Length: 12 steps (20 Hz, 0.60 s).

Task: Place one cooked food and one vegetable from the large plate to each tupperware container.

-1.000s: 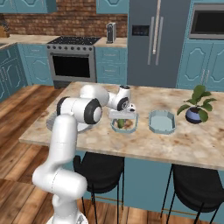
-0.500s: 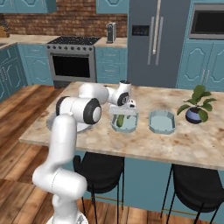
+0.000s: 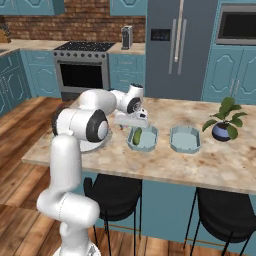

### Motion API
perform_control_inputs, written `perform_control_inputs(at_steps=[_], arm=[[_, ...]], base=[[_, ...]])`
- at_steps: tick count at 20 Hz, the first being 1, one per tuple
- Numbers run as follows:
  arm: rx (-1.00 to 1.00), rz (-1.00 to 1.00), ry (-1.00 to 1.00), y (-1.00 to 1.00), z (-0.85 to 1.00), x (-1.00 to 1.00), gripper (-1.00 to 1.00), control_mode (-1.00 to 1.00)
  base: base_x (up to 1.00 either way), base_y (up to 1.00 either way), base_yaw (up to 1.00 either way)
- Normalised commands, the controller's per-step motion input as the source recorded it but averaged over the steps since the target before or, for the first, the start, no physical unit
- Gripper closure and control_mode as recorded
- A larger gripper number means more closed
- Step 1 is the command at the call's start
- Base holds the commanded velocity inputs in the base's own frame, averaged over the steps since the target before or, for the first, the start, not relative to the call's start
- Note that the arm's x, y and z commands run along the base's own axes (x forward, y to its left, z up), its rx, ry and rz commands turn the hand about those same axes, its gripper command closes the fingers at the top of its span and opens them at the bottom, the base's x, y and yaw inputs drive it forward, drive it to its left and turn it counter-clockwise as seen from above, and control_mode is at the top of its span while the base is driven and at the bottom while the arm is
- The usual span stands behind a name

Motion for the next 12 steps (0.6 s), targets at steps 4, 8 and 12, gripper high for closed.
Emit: perform_control_inputs(at_steps=[4, 8, 12], arm=[[0.07, 0.01, -0.13, 1.0, 0.1, -0.92, -1.0, -1.0], [-0.09, 0.13, -0.24, 1.0, 0.71, -0.39, -1.0, -1.0], [-0.06, 0.19, -0.21, 0.98, 0.42, -0.12, -1.0, -1.0]], base=[[0.0, 0.0, 0.0], [0.0, 0.0, 0.0], [0.0, 0.0, 0.0]])
